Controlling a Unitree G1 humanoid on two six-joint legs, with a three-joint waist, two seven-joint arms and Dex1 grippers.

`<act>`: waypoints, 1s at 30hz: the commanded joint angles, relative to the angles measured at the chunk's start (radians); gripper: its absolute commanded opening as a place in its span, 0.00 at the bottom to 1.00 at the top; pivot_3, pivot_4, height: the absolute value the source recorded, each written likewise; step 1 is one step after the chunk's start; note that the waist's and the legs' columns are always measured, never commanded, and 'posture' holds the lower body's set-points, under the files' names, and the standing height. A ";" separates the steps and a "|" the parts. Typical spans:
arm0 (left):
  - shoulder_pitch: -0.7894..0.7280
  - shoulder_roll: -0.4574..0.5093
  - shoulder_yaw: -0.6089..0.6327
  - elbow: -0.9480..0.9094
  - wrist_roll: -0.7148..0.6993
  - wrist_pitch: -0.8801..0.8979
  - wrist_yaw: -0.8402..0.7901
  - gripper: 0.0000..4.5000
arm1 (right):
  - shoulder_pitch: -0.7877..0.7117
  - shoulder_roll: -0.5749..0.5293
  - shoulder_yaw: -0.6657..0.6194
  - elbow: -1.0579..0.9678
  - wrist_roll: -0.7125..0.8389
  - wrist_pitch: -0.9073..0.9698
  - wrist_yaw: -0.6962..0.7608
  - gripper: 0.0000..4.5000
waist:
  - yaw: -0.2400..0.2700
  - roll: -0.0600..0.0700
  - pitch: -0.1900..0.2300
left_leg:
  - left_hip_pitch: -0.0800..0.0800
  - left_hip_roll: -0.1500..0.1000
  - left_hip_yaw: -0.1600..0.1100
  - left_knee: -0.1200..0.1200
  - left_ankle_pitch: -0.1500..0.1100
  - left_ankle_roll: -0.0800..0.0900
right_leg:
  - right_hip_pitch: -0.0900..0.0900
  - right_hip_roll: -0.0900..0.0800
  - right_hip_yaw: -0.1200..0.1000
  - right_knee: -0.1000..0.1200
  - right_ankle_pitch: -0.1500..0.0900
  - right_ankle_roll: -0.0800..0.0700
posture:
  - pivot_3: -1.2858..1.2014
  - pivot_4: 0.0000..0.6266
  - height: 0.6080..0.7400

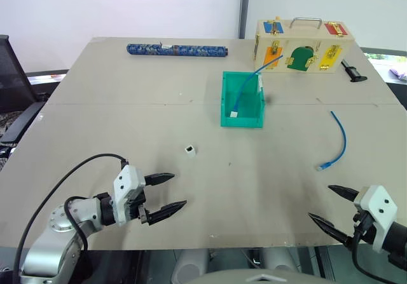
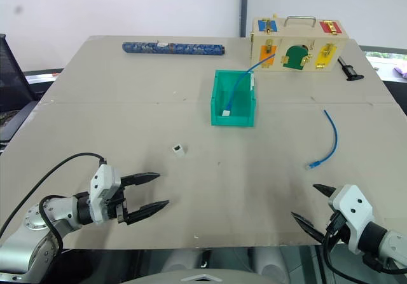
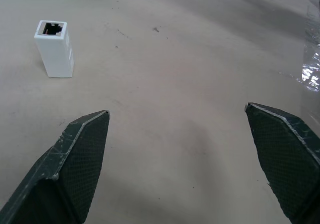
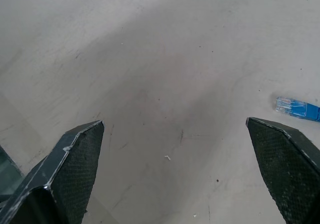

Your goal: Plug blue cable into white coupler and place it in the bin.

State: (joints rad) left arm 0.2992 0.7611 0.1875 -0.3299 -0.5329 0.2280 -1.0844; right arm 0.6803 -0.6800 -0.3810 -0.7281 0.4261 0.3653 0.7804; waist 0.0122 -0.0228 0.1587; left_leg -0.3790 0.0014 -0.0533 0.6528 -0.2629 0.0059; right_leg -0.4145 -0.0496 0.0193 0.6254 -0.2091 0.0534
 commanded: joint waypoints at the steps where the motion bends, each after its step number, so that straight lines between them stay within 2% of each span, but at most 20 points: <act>1: -0.038 0.003 0.005 -0.058 -0.030 0.035 0.024 0.99 | -0.031 0.004 -0.034 -0.002 -0.012 -0.021 -0.016 1.00 | 0.000 0.000 0.000 | 0.000 0.000 0.000 0.000 0.000 0.000 | 0.000 0.000 0.000 0.000 0.000 0.000 | 0.52 0.24 1.00; 3: -0.075 -0.013 0.002 -0.090 -0.082 0.086 0.047 0.99 | -0.094 -0.019 -0.048 -0.006 -0.019 0.010 -0.050 1.00 | 0.000 0.000 0.000 | 0.000 0.000 0.000 0.000 0.000 0.000 | 0.000 0.000 0.000 0.000 0.000 0.000 | 0.52 0.24 1.00; 6: -0.103 -0.020 -0.001 -0.138 -0.133 0.157 0.072 0.99 | -0.140 -0.127 -0.041 -0.018 -0.154 0.069 -0.074 1.00 | 0.000 0.001 0.000 | 0.000 0.000 0.001 0.002 0.000 0.000 | 0.001 0.000 0.001 0.001 0.000 0.000 | 0.52 0.24 1.00; 13: -0.122 0.001 -0.051 -0.241 -0.111 0.147 0.040 0.99 | -0.336 -0.383 0.015 0.195 -0.202 0.016 0.115 1.00 | -0.001 0.000 0.000 | 0.000 -0.001 0.003 0.000 0.000 0.000 | 0.000 0.001 0.001 0.000 0.000 0.000 | 0.52 0.24 1.00; 14: -0.121 0.002 -0.058 -0.242 -0.101 0.133 0.032 1.00 | -0.391 -0.423 0.059 0.263 -0.234 -0.033 0.146 0.88 | -0.002 0.000 0.000 | 0.000 -0.001 0.002 0.001 0.000 0.000 | 0.000 0.002 0.001 0.000 0.000 0.000 | 0.52 0.24 1.00; 15: -0.121 0.003 -0.065 -0.242 -0.091 0.121 0.023 1.00 | -0.439 -0.456 0.100 0.320 -0.261 -0.077 0.173 0.83 | -0.002 0.000 0.000 | 0.001 -0.001 0.003 0.001 0.000 0.000 | 0.001 0.002 0.002 0.000 0.000 0.000 | 0.52 0.24 1.00; 17: -0.123 0.004 -0.071 -0.238 -0.082 0.108 0.013 1.00 | -0.514 -0.493 0.169 0.402 -0.298 -0.147 0.213 0.62 | -0.003 0.001 0.000 | 0.002 -0.001 0.004 0.001 0.000 0.000 | 0.001 0.001 0.002 0.000 0.001 -0.001 | 0.52 0.24 1.00; 20: -0.125 0.000 -0.074 -0.234 -0.079 0.104 0.012 1.00 | -0.637 -0.504 0.277 0.509 -0.353 -0.231 0.261 0.62 | -0.002 0.001 0.001 | 0.001 -0.001 0.004 0.001 0.000 0.000 | 0.001 0.002 0.002 0.000 0.001 -0.001 | 0.52 0.24 1.00; 24: -0.117 -0.011 -0.080 -0.244 -0.067 0.092 0.024 1.00 | -0.840 -0.464 0.451 0.683 -0.452 -0.331 0.328 0.62 | -0.009 0.003 0.003 | 0.001 0.000 0.006 0.001 0.000 0.000 | 0.000 0.002 0.002 0.000 0.003 -0.004 | 0.52 0.24 1.00; 28: -0.100 -0.018 -0.082 -0.246 -0.051 0.068 0.021 1.00 | -0.968 -0.415 0.547 0.806 -0.509 -0.375 0.371 0.62 | -0.017 0.003 0.003 | 0.000 -0.001 0.006 0.001 0.000 0.000 | 0.000 0.002 0.002 0.000 0.003 -0.005 | 0.52 0.24 1.00; 29: -0.096 -0.018 -0.082 -0.245 -0.047 0.061 0.019 1.00 | -0.991 -0.406 0.562 0.825 -0.513 -0.372 0.387 0.49 | -0.021 0.003 0.003 | 0.001 -0.001 0.006 0.001 0.000 0.000 | 0.000 0.002 0.002 0.000 0.003 -0.005 | 0.52 0.24 1.00; 30: -0.092 -0.019 -0.082 -0.243 -0.045 0.056 0.018 1.00 | -1.009 -0.398 0.575 0.839 -0.515 -0.374 0.405 0.41 | -0.023 0.003 0.003 | 0.001 0.000 0.006 0.001 0.000 0.000 | 0.000 0.002 0.002 0.000 0.003 -0.005 | 0.52 0.24 1.00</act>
State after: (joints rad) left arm 0.2026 0.7449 0.1027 -0.5408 -0.5792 0.3119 -1.0628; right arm -0.3139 -1.0836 0.1794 0.0931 -0.0767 0.0052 1.1574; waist -0.0105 -0.0200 0.1618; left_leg -0.3781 0.0010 -0.0473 0.6540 -0.2627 0.0060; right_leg -0.4140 -0.0475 0.0216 0.6253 -0.2057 0.0485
